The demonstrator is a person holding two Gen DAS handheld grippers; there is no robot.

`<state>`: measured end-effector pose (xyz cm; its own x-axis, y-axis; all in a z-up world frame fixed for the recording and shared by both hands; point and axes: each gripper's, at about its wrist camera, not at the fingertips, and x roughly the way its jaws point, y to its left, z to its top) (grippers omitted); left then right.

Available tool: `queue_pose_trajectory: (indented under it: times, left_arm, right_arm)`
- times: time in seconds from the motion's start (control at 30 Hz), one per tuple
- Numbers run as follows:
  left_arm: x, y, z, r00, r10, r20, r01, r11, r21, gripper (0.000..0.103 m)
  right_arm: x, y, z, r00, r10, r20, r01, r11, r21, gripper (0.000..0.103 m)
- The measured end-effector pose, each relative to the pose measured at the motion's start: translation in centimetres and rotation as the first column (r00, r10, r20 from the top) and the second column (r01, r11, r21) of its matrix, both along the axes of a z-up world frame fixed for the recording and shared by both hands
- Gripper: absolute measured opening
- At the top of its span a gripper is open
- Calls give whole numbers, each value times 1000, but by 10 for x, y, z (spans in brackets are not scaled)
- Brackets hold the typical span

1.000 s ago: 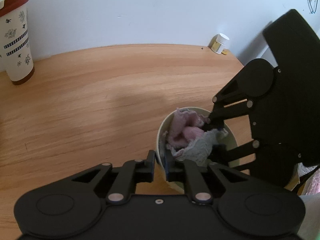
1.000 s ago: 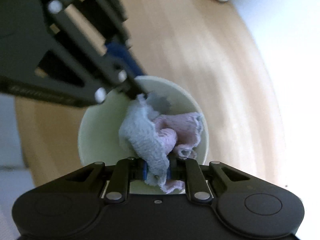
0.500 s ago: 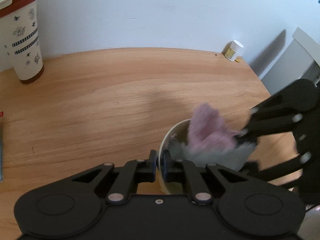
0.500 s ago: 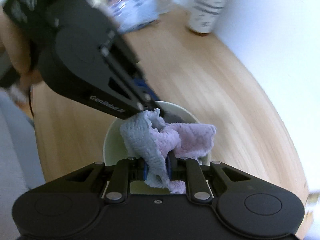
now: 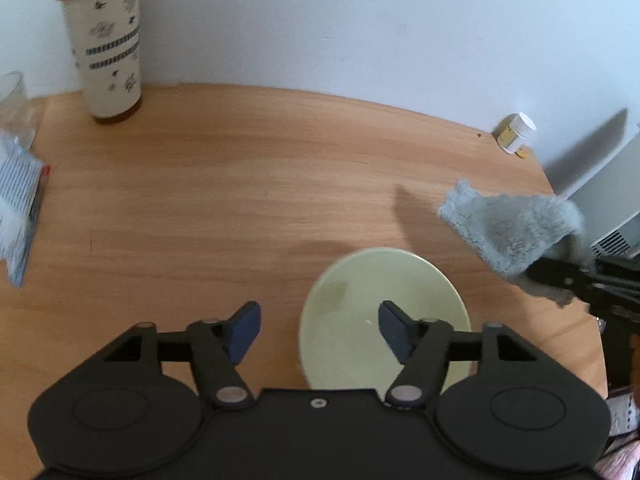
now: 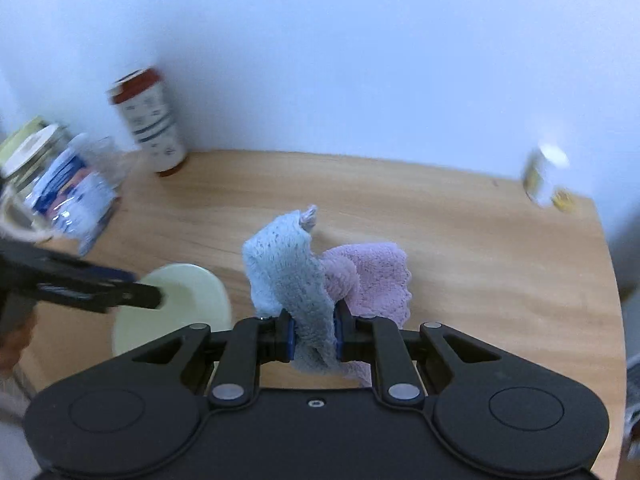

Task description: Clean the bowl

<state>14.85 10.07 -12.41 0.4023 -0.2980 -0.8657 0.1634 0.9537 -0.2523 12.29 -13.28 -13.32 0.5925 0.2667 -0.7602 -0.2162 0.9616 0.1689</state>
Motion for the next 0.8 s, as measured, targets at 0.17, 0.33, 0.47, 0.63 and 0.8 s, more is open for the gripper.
queue_pose_trajectory:
  times: [0.17,0.33,0.47,0.63,0.8]
  left_arm:
    - [-19,-17,7,996,86,-15,-84,993,81,102]
    - [-35,-29,17,995,99,-8,-98,991,92,102]
    - [-41,-39,24,995,98,-1,-97,990,97,103]
    - [-53,-54,37,993,115,-23,-112,988,110,103]
    - [-69,-68,50,995,101,-7,-99,989,112,103]
  right_arm:
    - [4,-24,-37,992,-95,-82,97,995,25,19]
    - [-4,-31,-56,989,-99,-111,101,995,16,25]
    - [-9,-28,-62,990,-96,-106,92,995,-40,52]
    - [-18,-29,-50,990,-93,-105,85,993,-75,87]
    - [-36,-39,-35,991,-73,-108,68,996,-49,103]
